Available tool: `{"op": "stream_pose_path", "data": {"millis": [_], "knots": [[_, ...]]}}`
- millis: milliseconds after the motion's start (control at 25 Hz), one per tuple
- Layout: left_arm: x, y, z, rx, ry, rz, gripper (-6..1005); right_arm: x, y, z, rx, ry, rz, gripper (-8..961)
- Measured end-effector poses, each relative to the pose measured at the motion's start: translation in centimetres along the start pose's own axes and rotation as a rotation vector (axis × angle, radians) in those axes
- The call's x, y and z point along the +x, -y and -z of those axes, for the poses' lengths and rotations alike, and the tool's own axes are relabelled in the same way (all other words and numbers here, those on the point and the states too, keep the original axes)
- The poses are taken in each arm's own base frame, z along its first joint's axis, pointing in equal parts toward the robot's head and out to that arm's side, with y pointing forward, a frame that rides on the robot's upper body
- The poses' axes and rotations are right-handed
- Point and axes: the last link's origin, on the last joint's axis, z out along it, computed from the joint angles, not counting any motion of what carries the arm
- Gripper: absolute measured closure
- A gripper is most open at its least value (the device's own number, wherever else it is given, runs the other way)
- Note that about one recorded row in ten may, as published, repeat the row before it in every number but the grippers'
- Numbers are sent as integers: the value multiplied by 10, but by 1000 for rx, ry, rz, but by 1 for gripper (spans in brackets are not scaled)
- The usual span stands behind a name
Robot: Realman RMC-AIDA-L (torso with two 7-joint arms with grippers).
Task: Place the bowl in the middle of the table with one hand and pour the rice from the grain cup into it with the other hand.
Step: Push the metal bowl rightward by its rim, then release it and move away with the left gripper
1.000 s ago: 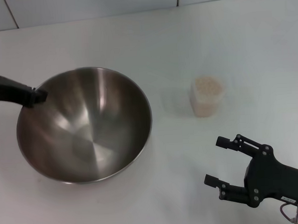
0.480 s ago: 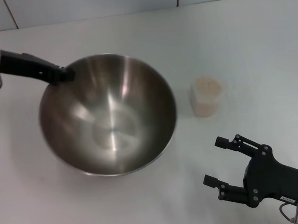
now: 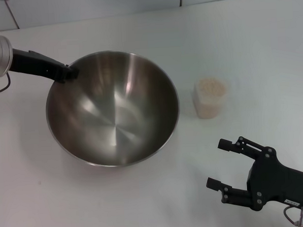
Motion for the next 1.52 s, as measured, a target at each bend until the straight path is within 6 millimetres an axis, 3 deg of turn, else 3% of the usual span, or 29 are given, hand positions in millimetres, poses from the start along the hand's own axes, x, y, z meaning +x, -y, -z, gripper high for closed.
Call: {"op": "stream_pose_path", "data": {"millis": [400, 520, 560, 720, 760, 840, 880, 1080, 1320, 1520], "knots": [[-6, -1, -5, 23, 12, -30, 929, 0, 1, -1, 0, 0, 3, 137], [5, -9, 6, -12, -78, -91, 925, 0, 2, 0, 4, 0, 4, 136], [5, -9, 6, -12, -78, -91, 890, 0, 2, 0, 7, 1, 3, 136], [8, -12, 39, 9, -255, -206, 748, 0, 3, 2, 41, 4, -1, 136], [3, -14, 46, 7, -300, -233, 713, 1, 4, 4, 56, 4, -2, 136], [-14, -22, 62, -5, -428, -311, 475, 1, 7, 8, 110, 10, -6, 136], [-17, -24, 65, -6, -457, -328, 442, 1, 9, 10, 141, 17, -8, 136], [-77, -36, 90, -11, -596, -448, 275, -1, 20, 24, 330, 62, -23, 136], [-136, -39, 100, -51, -576, -409, 128, 0, 37, 40, 550, 91, -42, 136], [-153, -36, 100, -68, -492, -366, 128, 10, 57, 35, 676, 50, -89, 136]]}}
